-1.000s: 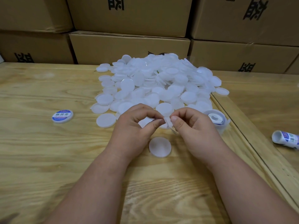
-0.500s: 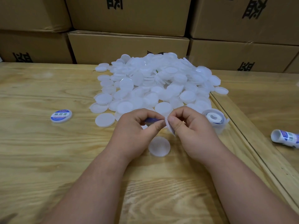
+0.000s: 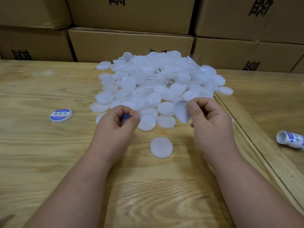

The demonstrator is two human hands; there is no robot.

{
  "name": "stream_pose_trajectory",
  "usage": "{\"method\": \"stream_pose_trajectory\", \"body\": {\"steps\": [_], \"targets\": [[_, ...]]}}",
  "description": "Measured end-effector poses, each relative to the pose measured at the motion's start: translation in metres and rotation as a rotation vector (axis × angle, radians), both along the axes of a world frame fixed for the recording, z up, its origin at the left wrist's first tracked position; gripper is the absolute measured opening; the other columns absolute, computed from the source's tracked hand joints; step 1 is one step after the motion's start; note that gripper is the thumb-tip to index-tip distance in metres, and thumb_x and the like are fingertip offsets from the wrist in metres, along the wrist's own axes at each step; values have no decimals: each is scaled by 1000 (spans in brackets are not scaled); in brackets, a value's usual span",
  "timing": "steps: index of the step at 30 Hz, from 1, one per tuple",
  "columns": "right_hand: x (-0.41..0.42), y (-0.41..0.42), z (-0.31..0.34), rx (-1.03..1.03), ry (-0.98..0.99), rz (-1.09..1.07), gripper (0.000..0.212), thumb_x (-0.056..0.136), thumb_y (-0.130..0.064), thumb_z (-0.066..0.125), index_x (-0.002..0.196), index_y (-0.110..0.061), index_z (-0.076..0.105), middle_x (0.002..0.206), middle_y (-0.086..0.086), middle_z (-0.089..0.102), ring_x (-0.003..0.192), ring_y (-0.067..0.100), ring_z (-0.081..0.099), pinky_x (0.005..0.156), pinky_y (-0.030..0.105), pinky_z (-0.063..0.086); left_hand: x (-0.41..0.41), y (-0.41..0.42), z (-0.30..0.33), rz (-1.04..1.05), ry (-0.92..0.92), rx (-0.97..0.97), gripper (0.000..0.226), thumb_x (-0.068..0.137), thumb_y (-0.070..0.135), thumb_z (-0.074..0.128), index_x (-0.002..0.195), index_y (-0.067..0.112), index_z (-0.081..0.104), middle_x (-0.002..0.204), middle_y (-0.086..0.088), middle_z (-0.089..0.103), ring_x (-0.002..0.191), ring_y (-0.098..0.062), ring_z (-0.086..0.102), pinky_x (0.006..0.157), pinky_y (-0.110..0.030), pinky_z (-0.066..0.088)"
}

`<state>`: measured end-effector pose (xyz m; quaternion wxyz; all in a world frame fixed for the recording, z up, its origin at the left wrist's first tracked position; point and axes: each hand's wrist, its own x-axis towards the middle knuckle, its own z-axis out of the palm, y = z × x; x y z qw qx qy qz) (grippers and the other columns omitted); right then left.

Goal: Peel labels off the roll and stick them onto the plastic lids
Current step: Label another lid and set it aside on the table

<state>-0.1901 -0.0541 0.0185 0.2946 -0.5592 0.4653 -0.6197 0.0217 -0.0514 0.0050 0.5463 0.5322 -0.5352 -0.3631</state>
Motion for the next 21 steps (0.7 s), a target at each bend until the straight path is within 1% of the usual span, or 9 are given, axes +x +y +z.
{"method": "stream_pose_trajectory", "body": {"steps": [3,5,6,8,11,14,17,20,21], "targets": [[1,0,-1,6,13,-7,20,103,-23,59,87,-26,70,63,-22,60,58,-2,52,58,10,42,15,10,0,33,62,-16,44,76,53,61,66,11,51,65,-2,42,61,-17,38,63,-33,35],[3,2,-2,34,30,27,19,101,-29,56,91,-29,71,58,-22,55,56,0,49,55,12,40,20,15,0,70,-43,-41,68,80,66,60,68,-1,49,65,-3,46,60,-14,40,58,-26,36],[5,2,-3,52,33,49,17,100,-31,56,94,-31,72,58,-19,55,55,2,48,54,15,40,19,16,1,90,-103,-26,70,84,66,61,70,-2,52,63,2,54,57,-11,44,57,-24,39],[7,2,-5,90,31,69,13,98,-32,61,96,-35,73,56,-12,50,54,10,44,52,18,38,16,16,2,97,-183,41,52,88,53,68,71,6,55,65,5,65,55,-12,53,59,-26,43],[7,3,-5,117,47,29,10,98,-30,66,90,-32,73,48,-15,42,47,5,40,47,13,35,8,18,1,-62,-373,99,21,89,39,71,82,32,52,65,17,61,53,-4,51,55,-16,39],[6,2,-5,130,55,6,11,96,-31,69,85,-31,72,43,-17,38,42,3,35,44,11,32,3,20,2,-161,-511,75,11,93,48,63,95,43,53,73,27,61,60,1,53,56,-12,39],[6,3,-4,140,71,10,11,95,-31,71,84,-32,71,44,-15,40,43,4,37,45,11,33,0,20,6,-102,-476,46,44,88,70,55,80,27,59,61,15,58,56,-2,51,54,-14,40],[5,4,-3,154,84,17,7,94,-31,71,86,-32,71,46,-7,47,47,8,43,47,11,37,0,14,4,-9,-488,112,66,90,70,46,77,8,65,70,-7,66,60,-15,58,63,-32,50],[5,4,-3,156,89,22,6,94,-31,71,88,-32,71,46,-6,49,46,7,45,48,11,37,0,13,5,15,-477,118,68,92,68,45,76,4,62,71,-13,65,58,-18,56,60,-31,50]]}}
